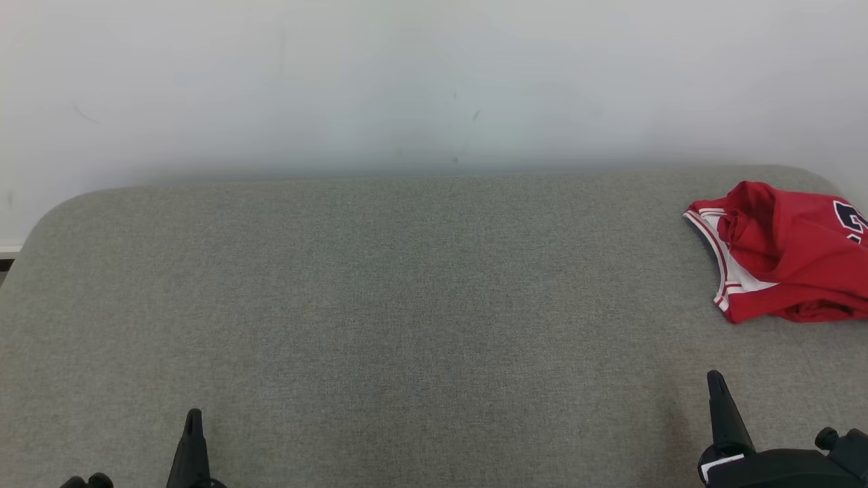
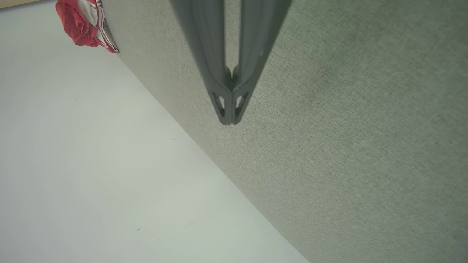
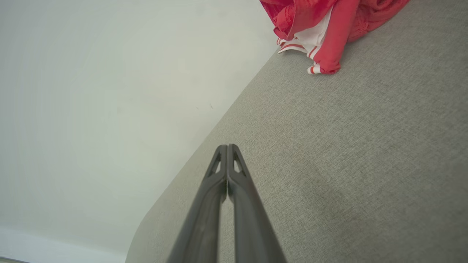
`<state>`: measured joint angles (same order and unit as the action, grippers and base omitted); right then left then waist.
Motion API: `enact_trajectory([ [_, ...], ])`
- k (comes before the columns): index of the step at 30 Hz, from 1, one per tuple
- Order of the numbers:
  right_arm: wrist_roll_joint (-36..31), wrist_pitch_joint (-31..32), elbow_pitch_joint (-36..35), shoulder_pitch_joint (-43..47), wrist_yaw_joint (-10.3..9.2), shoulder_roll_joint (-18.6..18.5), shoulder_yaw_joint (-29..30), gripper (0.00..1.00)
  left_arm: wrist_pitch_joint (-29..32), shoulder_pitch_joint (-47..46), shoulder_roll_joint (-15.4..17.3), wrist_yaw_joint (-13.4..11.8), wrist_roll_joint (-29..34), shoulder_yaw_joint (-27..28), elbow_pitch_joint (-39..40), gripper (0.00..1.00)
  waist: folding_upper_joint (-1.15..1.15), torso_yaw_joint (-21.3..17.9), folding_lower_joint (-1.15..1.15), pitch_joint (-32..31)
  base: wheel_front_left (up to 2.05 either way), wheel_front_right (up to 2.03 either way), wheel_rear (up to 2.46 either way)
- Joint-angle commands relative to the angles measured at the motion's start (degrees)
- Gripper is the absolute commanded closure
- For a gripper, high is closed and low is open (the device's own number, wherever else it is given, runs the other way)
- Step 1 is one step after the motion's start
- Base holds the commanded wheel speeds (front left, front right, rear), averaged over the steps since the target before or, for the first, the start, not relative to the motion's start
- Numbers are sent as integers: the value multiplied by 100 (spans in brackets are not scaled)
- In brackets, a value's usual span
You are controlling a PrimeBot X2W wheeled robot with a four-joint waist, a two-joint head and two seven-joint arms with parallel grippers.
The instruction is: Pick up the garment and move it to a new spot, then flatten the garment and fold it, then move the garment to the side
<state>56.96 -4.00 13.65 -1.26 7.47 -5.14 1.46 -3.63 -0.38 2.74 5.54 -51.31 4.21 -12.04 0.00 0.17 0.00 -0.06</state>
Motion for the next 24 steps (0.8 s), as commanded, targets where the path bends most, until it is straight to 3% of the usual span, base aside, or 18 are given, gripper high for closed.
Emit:
enact_trajectory([
  [1,163,44,-61,-143,2,2,42,100,39,-172,22,18,-209,32,46,100,0,0,0,0,0,0,0],
  [24,1404,406,-30,-285,3,78,204,100,400,-335,22,92,-1615,108,-47,100,0,-5,0,7,0,0,0],
])
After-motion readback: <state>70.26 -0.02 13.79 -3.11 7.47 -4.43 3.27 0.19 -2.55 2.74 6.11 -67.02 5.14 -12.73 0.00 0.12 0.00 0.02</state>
